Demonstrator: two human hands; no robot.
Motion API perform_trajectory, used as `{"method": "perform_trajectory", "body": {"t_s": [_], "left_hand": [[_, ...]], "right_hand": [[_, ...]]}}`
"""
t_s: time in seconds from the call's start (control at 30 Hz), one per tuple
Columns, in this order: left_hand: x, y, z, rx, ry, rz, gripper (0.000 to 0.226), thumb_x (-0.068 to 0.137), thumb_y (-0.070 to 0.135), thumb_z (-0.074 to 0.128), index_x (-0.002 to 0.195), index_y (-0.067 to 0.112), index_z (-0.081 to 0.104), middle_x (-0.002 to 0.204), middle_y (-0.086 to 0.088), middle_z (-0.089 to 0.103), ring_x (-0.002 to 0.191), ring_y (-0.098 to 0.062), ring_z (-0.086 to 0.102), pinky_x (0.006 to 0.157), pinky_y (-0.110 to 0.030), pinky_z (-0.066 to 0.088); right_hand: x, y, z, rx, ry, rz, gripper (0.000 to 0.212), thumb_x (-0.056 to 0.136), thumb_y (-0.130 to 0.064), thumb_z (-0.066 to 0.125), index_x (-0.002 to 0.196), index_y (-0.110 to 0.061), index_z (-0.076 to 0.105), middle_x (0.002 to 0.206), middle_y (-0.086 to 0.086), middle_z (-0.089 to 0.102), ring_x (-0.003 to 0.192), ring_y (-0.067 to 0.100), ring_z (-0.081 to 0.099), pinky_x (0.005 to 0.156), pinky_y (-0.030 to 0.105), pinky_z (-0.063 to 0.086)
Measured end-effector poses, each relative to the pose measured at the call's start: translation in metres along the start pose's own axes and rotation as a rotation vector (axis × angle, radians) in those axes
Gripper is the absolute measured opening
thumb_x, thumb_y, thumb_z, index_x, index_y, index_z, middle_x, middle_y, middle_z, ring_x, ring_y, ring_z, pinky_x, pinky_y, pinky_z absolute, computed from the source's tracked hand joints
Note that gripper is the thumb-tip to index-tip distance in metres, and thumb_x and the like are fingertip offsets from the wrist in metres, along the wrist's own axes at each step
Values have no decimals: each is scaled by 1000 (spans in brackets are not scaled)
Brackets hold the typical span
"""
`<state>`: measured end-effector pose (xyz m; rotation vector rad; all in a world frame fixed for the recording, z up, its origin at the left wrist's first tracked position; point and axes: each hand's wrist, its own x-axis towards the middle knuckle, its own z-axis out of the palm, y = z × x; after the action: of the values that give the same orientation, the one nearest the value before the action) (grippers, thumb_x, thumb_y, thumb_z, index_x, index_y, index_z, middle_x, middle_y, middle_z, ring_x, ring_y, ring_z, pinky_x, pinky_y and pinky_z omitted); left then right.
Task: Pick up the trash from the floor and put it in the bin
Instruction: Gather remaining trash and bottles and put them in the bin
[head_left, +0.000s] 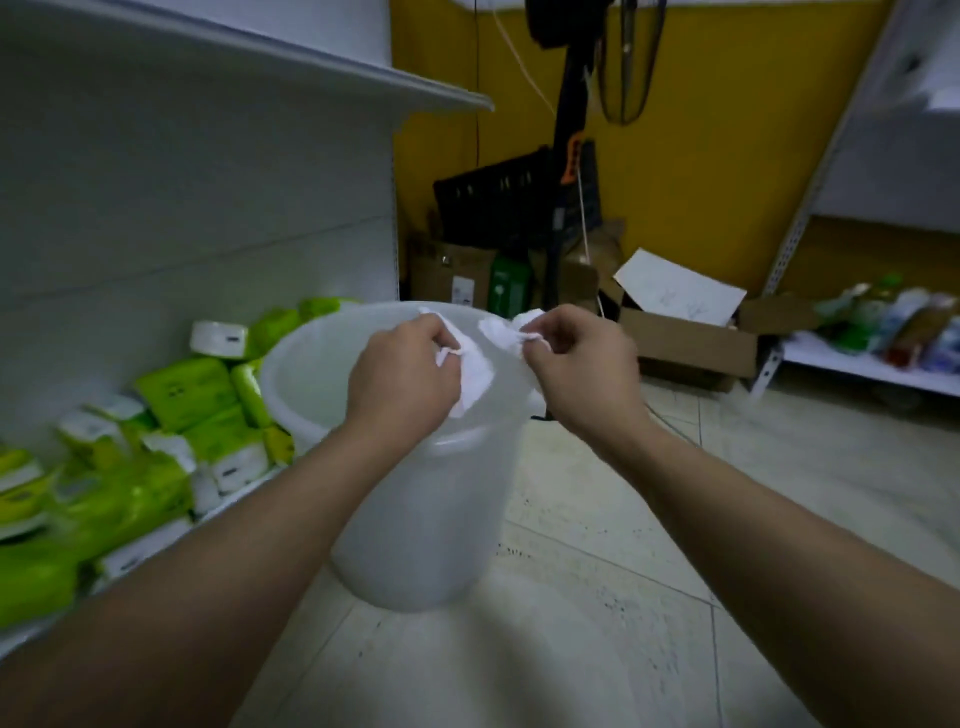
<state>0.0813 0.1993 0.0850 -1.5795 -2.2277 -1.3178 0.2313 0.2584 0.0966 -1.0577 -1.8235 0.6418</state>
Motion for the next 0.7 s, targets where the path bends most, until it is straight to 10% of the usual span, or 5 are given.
{"method": "perform_trajectory", "body": {"t_s": [0.2,0.47,0.7], "left_hand": [[4,-27,-7,409,-316,-175,53,82,37,56,134,33,45,131,-7,54,122,-31,47,98,-45,35],[-64,-32,-19,227,-209,473,21,82,34,56,96,22,64,95,-2,61,95,-26,53,82,-38,43],[-216,-52,21,200,-954,412,39,84,51,57,116,28,55,114,4,58,99,-15,53,75,-28,42]], "right_hand": [[22,14,35,-245,-525,108,66,87,-17,66,143,-37,39,139,4,51,105,21,57,80,31,51],[-56,68,5,-411,-415,-143,52,81,-29,69,131,-34,53,136,-6,52,120,12,51,94,20,34],[-206,139,-8,-431,-982,65,60,81,-42,70,135,-29,49,132,-1,53,107,11,57,87,26,49]]}}
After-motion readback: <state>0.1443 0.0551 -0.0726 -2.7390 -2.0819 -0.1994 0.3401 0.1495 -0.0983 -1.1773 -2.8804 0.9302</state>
